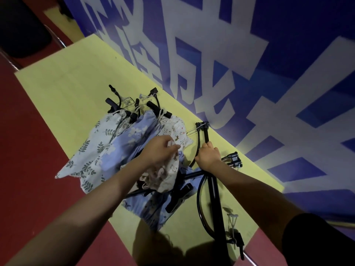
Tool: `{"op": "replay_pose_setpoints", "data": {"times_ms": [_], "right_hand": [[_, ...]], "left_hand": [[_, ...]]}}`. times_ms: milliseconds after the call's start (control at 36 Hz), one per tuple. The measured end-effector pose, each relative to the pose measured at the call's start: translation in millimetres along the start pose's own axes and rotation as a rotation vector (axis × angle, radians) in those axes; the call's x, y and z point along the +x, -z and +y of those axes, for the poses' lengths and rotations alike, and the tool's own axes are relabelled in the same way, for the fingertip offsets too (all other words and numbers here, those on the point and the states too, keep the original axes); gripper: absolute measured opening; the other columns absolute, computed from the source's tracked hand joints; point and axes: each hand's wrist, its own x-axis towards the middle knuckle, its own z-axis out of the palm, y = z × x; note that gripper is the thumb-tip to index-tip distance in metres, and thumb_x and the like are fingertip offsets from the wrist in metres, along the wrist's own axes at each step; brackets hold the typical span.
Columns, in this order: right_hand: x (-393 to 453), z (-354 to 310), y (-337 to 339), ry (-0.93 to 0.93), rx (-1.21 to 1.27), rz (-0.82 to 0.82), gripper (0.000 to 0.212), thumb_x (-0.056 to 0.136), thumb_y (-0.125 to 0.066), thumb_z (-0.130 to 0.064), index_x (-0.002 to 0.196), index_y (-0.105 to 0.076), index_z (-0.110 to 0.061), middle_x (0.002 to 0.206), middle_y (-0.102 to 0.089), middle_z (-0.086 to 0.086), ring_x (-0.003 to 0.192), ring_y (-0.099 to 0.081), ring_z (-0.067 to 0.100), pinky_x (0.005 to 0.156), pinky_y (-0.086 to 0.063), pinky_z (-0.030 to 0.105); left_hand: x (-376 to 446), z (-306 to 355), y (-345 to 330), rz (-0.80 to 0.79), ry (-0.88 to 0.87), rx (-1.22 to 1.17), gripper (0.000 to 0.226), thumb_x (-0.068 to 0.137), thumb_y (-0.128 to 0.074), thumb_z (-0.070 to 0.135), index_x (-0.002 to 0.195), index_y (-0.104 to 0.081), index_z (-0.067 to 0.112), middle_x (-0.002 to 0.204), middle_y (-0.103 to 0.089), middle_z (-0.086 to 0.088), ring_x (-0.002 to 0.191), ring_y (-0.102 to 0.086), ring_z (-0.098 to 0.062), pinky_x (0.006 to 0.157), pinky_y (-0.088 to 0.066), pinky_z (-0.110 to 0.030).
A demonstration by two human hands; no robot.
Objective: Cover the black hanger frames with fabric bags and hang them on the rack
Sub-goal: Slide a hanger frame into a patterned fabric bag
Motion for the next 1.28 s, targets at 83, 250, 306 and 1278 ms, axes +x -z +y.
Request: {"op": "replay_pose_setpoints", "data": {"times_ms": [83, 250, 306, 1278], "right_hand": [[-12, -5, 5, -0.027, 0.277, 0.034, 0.028, 0.095, -0.038, -0.023, 0.078, -0.054, -0.007, 0.092, -0.051, 0.016, 0.110, -0.046, 0.034, 0.087, -0.042, 0.040], [-60, -33, 45, 0.064, 1.101, 0.176, 0.023, 0.101, -0.042, -0.016, 0.079, -0.049, -0.018, 0.081, -0.053, 0.000, 0.078, -0.051, 0.016, 0.069, -0.040, 0.026], [-78, -41, 62, 0.086, 1.236, 0.225, 0.024, 0.103, -0.039, -0.020, 0.080, -0.045, -0.021, 0.074, -0.047, -0.002, 0.067, -0.047, 0.014, 0.059, -0.040, 0.021], [-197, -29, 56, 0.299, 0.650, 0.294, 0.015, 0.101, -0.044, -0.024, 0.089, -0.046, -0.017, 0.083, -0.061, 0.008, 0.077, -0.056, 0.025, 0.074, -0.044, 0.040]], "left_hand": [[-8, 6, 7, 0.061, -0.018, -0.102, 0.039, 0.089, -0.065, 0.037, 0.075, -0.059, 0.002, 0.067, -0.060, -0.012, 0.064, -0.059, -0.026, 0.062, -0.047, -0.038], [-29, 36, 22, 0.211, -0.041, -0.363, 0.037, 0.092, -0.063, 0.033, 0.062, -0.053, 0.013, 0.051, -0.051, 0.007, 0.050, -0.048, -0.006, 0.056, -0.040, -0.027], [-35, 46, 26, 0.280, -0.083, -0.391, 0.040, 0.091, -0.060, 0.038, 0.068, -0.055, 0.005, 0.059, -0.052, -0.002, 0.057, -0.047, -0.010, 0.059, -0.038, -0.029], [-132, 71, 15, 0.214, -0.088, -0.599, 0.036, 0.101, -0.046, 0.028, 0.099, -0.055, -0.007, 0.089, -0.054, -0.018, 0.082, -0.053, -0.024, 0.077, -0.044, -0.035]]}}
